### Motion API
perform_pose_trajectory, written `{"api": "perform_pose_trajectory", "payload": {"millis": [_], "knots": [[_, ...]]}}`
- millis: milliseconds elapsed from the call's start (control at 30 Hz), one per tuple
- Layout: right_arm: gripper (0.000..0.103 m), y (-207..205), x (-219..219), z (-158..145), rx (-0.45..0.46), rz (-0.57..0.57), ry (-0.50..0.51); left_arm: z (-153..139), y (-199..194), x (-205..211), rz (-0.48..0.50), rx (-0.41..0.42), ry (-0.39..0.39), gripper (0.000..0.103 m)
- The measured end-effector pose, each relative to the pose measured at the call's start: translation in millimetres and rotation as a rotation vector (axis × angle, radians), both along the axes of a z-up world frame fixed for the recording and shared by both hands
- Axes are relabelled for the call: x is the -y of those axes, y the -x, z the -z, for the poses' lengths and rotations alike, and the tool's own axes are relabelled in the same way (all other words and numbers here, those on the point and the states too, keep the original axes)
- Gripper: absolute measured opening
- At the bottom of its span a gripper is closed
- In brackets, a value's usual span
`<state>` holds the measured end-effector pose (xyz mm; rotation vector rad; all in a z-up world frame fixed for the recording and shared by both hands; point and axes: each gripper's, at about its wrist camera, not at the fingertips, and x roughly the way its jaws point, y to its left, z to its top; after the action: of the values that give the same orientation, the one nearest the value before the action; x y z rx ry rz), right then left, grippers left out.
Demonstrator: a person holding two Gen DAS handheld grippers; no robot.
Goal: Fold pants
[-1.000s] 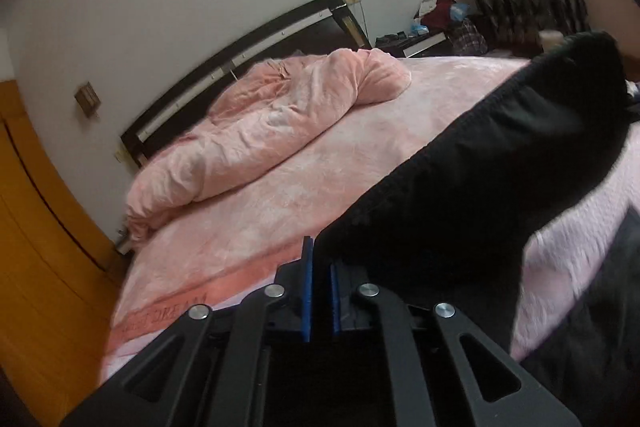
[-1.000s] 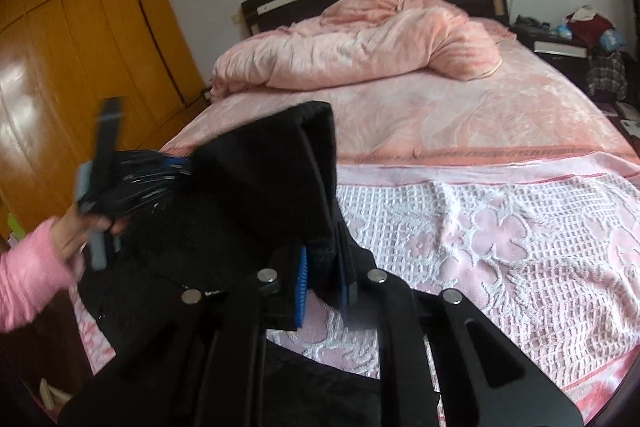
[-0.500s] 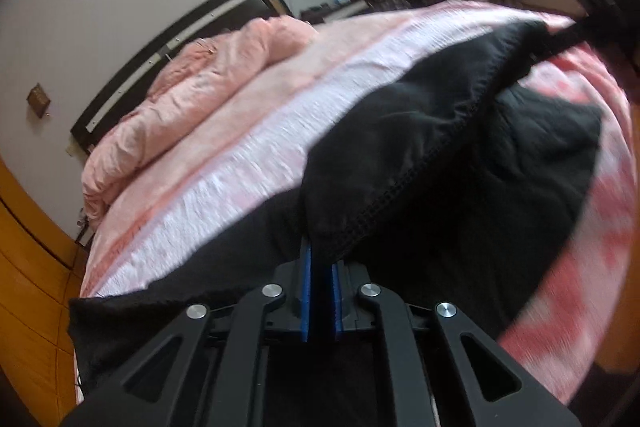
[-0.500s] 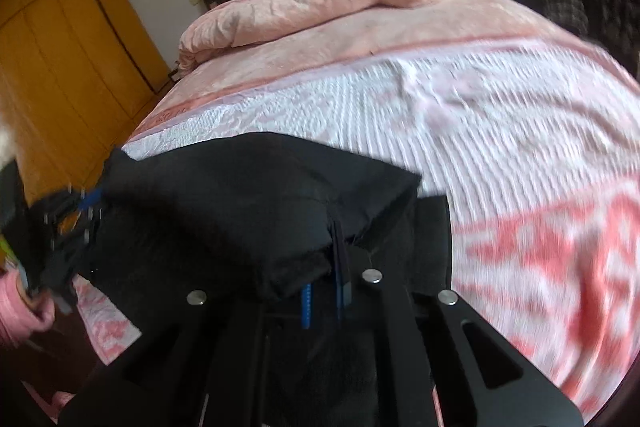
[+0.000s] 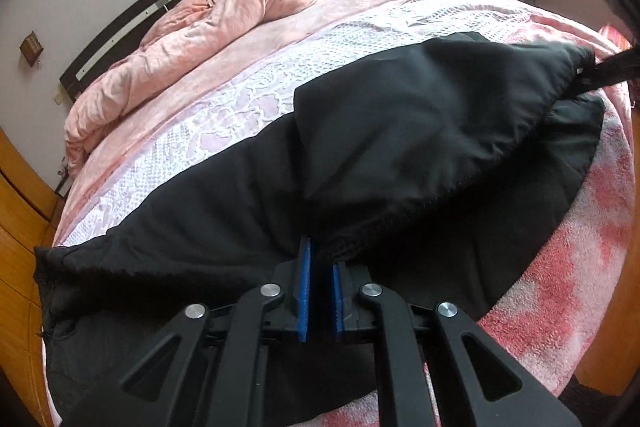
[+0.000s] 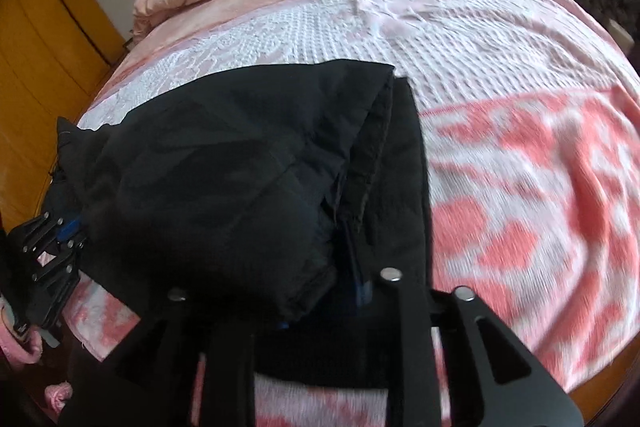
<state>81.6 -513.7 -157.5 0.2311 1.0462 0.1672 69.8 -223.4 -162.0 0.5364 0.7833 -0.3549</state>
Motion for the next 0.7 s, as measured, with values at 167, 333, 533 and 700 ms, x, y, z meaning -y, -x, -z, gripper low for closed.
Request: {"api": "perform_pose_trajectory", "payload": {"millis": [167, 333, 533, 700], "knots": [[0.055, 41, 20, -5, -0.036, 0.094, -0.155, 1, -3, 1, 0.002, -0.011, -0.001, 0.009], [0.065, 70, 20, -3, -0.052, 0.139, -0.498, 0, -7, 0, 0.000, -0.017, -0.002, 0.009], [0.071, 59, -8, 28, -0.120, 0.191, -0.776, -2, -8, 1, 0.003, -0.022, -0.002, 0.009], [0.026, 41, -5, 21, -0.079, 0.257, -0.749, -3, -5, 4, 0.013, -0.009, 0.000, 0.013]]}}
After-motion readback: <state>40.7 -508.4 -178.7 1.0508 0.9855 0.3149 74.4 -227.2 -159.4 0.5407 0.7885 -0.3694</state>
